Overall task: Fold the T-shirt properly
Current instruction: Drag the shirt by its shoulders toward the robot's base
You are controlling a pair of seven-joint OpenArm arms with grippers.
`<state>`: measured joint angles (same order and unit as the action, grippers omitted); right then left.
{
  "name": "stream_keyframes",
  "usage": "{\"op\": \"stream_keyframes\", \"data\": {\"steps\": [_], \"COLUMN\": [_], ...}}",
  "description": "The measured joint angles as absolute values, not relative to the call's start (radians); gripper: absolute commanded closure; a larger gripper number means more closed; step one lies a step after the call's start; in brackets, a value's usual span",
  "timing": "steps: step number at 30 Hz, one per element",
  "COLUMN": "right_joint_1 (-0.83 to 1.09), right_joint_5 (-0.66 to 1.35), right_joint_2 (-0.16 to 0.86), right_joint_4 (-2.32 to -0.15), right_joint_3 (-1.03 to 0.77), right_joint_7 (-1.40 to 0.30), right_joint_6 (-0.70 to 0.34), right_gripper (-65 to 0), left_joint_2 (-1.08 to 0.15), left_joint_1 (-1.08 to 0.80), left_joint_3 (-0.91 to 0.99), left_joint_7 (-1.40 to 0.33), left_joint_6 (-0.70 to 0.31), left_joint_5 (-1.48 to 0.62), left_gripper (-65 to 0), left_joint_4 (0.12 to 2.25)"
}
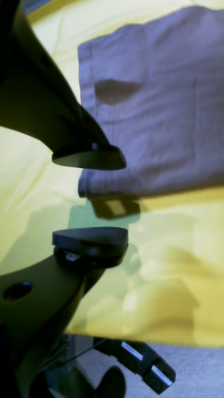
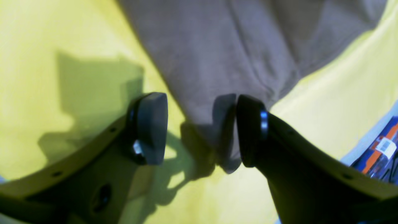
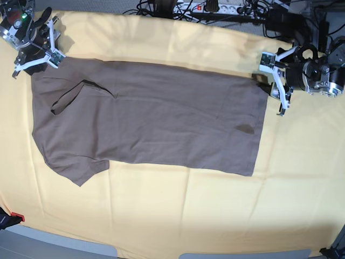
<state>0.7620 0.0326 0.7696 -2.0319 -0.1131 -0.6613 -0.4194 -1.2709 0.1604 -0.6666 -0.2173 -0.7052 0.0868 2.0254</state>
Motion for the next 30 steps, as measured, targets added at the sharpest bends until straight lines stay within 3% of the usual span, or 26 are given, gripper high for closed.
{"op": "stream_keyframes", "data": {"steps": [5, 6, 10, 12, 19, 25, 30], "right_joint_1": [0.714, 0.715, 0.715, 0.715, 0.715, 0.715, 0.715], "right_joint_5": [0.036, 0.039, 0.041, 0.038, 0.038, 0.041, 0.035], "right_joint_2": [0.770, 0.770, 0.770, 0.770, 0.770, 0.775, 0.776], "right_joint_4": [-1.979, -1.973, -1.942, -1.940, -1.940, -1.941, -1.941], "right_joint_3": [-0.113, -0.113, -0.113, -0.113, -0.113, -0.113, -0.113], "right_joint_7": [-0.635, -0.629, -0.616, -0.619, -0.621, -0.636, -0.636], "right_joint_6": [-0.424, -0.424, -0.431, -0.430, -0.430, -0.429, -0.427], "right_gripper": [-36.2, -32.8, -6.7, -1.5, -2.5, -17.8, -19.7], "left_joint_2": [-1.263, -1.260, -1.240, -1.238, -1.238, -1.238, -1.234], "left_joint_1": [0.163, 0.163, 0.163, 0.163, 0.163, 0.163, 0.163], "left_joint_3": [-0.667, -0.667, -0.667, -0.667, -0.667, -0.667, -0.667], "left_joint_7": [-0.218, -0.216, -0.216, -0.217, -0.214, -0.179, -0.104], "left_joint_6": [-0.636, -0.636, -0.640, -0.640, -0.640, -0.643, -0.682], "left_joint_5": [0.090, 0.089, 0.098, 0.105, 0.105, 0.141, 0.175], "left_gripper": [-29.9, -29.9, -29.9, -29.9, -30.3, -36.2, -36.2], "left_joint_4": [2.025, 2.025, 2.025, 2.025, 2.016, 1.974, 1.935]}}
